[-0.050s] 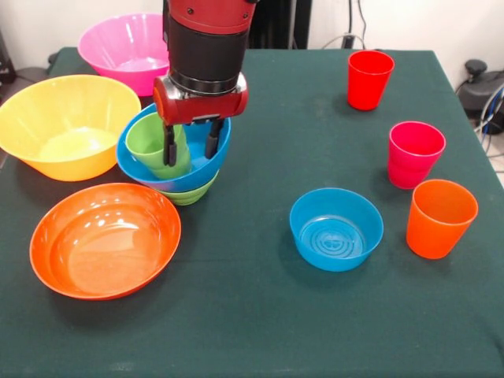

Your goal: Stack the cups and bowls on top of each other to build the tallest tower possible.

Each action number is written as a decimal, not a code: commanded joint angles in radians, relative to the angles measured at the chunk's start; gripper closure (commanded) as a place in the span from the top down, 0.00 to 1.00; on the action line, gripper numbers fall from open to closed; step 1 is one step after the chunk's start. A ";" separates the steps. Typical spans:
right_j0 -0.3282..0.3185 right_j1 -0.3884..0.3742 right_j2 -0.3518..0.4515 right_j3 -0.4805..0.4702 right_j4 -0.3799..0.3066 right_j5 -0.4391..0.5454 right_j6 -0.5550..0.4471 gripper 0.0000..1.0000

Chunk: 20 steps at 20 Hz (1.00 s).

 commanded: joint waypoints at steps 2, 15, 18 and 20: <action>0.049 -0.003 -0.056 -0.052 -0.110 -0.059 -0.007 1.00; 0.102 0.065 -0.128 -0.091 -0.155 -0.140 0.047 1.00; 0.113 0.080 -0.141 -0.100 -0.154 -0.158 0.057 1.00; 0.120 0.087 -0.150 -0.104 -0.150 -0.166 0.060 1.00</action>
